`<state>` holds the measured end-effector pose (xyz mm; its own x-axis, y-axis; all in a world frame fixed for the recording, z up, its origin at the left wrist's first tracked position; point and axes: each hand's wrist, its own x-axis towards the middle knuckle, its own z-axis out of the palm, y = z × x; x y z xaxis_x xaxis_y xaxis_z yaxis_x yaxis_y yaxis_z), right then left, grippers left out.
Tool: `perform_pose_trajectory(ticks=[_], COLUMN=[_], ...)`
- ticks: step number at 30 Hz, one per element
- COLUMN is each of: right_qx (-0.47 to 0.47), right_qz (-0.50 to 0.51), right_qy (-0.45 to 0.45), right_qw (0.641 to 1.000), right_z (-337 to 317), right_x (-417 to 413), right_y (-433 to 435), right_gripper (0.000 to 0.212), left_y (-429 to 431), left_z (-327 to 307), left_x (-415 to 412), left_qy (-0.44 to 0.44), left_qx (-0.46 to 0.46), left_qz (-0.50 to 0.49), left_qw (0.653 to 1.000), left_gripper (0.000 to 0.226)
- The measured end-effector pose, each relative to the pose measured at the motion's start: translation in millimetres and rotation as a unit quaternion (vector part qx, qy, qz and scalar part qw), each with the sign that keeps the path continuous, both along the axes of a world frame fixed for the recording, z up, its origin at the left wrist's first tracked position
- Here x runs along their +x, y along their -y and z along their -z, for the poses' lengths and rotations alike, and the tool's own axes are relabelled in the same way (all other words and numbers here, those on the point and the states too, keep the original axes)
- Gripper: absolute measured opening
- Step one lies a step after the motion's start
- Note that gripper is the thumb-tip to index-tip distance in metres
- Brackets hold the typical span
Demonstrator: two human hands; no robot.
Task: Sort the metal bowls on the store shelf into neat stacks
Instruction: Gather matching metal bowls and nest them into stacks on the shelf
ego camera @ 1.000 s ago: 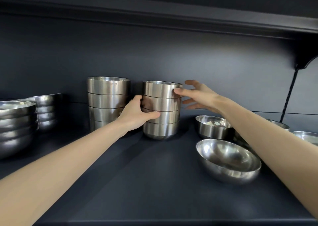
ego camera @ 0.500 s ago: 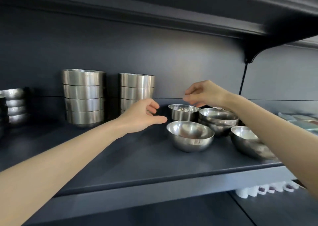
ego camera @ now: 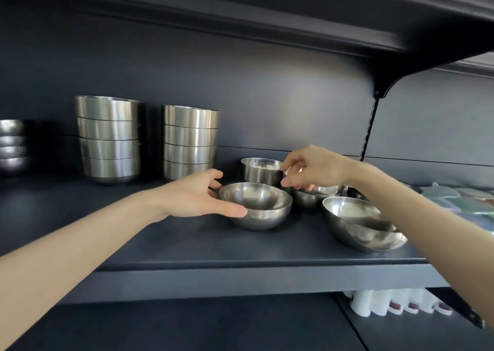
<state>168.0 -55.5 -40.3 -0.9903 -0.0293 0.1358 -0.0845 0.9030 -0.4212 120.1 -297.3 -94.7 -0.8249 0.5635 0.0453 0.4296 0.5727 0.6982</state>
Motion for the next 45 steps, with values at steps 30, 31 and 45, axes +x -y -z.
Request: perform_pose_trajectory(ticks=[30,31,45], right_qx=[-0.076,-0.079,0.015], right_qz=[0.019,0.028,0.115], right_qy=[-0.103,-0.107,-0.049], right_qw=[0.992,0.991,0.992], right_z=[-40,-41,-21], right_x=[-44,-42,-18], right_y=[-58,-64,-115], right_gripper=[0.018,0.016,0.009], left_y=[-71,-77,-141], left_z=[-44,-45,-8], left_x=[-20,-24,-43], left_qy=[-0.114,-0.110,-0.066], left_qx=[0.231,0.234,0.186], left_qz=[-0.045,-0.033,0.015], left_qw=[0.965,0.965,0.980], left_gripper=[0.046,0.044,0.070])
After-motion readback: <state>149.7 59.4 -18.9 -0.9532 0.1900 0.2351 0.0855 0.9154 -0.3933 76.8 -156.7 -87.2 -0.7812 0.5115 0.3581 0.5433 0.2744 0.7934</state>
